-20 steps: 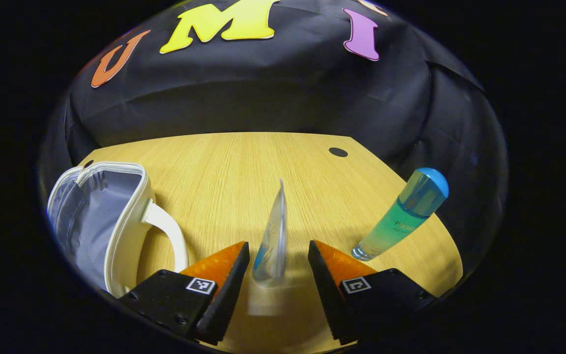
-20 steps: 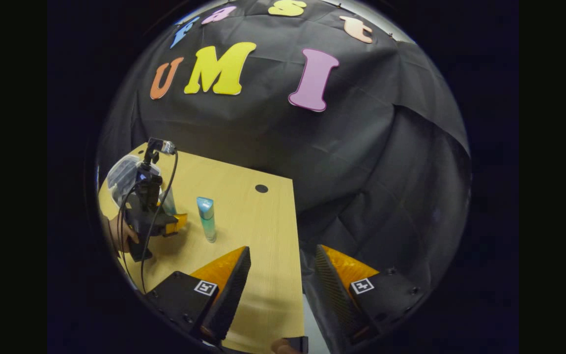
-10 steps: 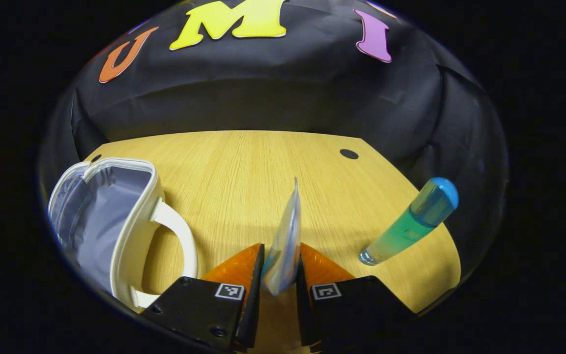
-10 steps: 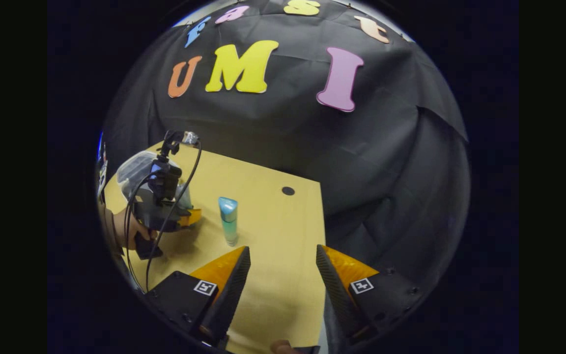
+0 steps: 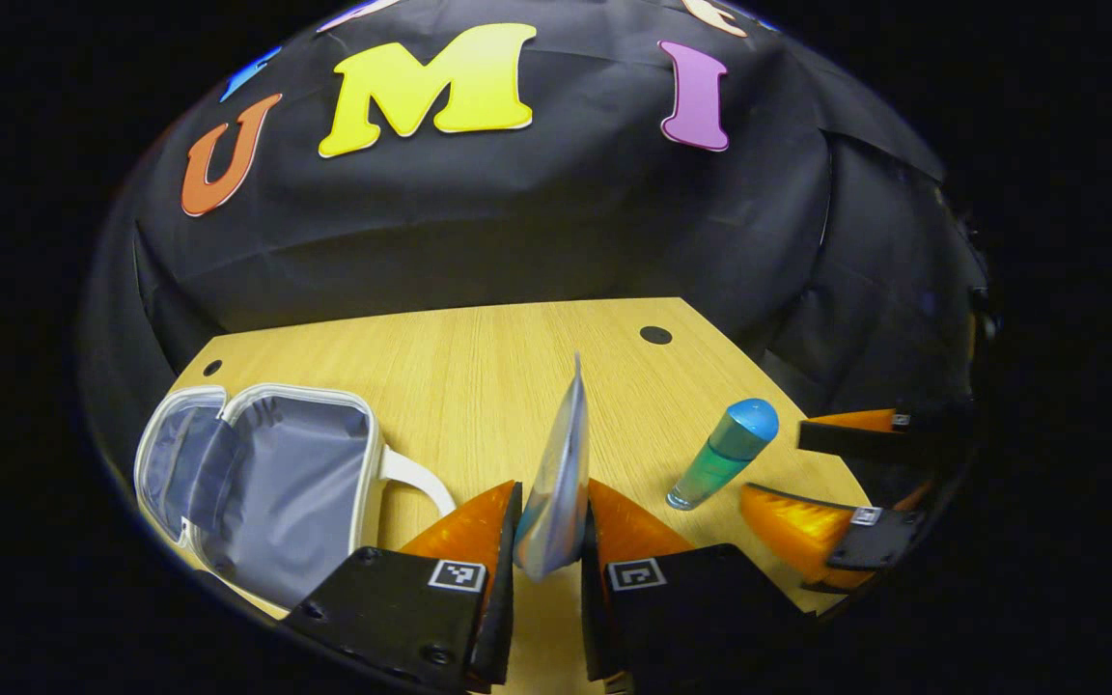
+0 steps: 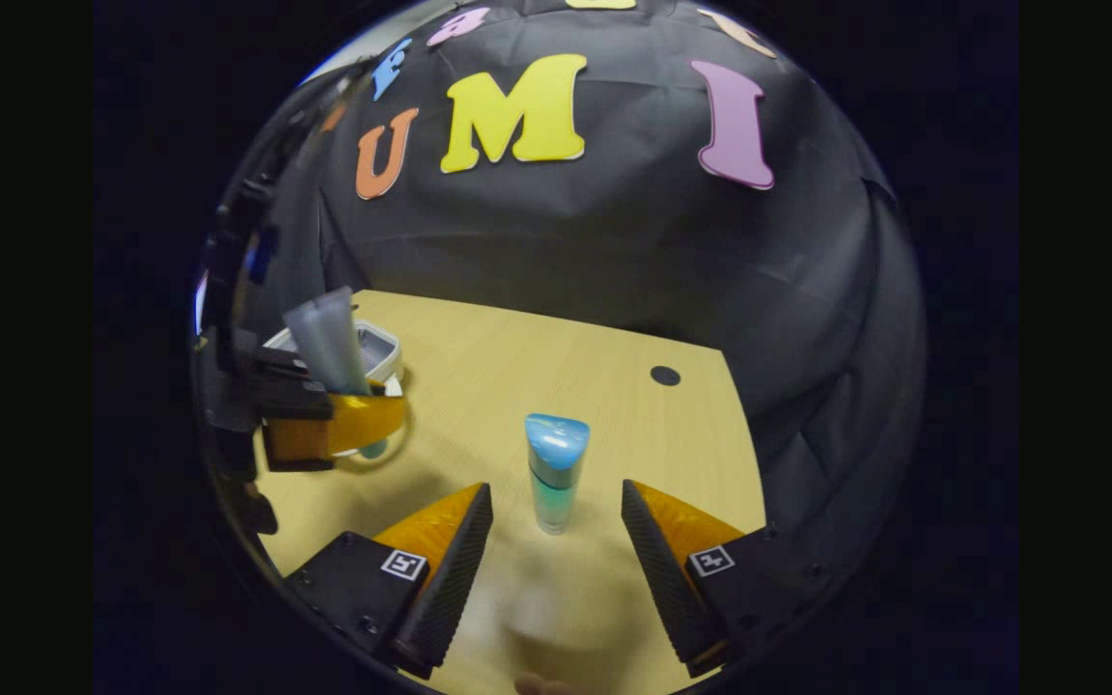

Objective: First open the suitcase, pack the skin care products into it, and then close the suitcase.

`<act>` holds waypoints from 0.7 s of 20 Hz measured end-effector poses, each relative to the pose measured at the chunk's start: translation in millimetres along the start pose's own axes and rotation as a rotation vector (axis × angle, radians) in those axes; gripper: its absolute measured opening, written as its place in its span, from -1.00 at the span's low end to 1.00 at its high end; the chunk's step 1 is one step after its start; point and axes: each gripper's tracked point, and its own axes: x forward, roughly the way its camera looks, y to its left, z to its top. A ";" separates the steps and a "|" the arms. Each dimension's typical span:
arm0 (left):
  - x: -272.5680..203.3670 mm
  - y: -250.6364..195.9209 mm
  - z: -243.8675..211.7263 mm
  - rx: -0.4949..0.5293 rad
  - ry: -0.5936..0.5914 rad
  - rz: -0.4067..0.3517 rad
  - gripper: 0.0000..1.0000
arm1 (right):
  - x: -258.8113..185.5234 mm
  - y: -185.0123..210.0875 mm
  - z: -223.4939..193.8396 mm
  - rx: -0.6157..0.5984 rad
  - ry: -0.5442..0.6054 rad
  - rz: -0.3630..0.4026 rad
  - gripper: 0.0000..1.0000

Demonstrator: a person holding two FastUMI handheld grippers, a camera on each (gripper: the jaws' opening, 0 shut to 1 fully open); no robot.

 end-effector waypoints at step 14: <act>-88.9 55.7 8.1 -0.062 0.000 0.057 -0.39 | 74.1 0.2 -28.0 0.026 0.095 -0.081 0.36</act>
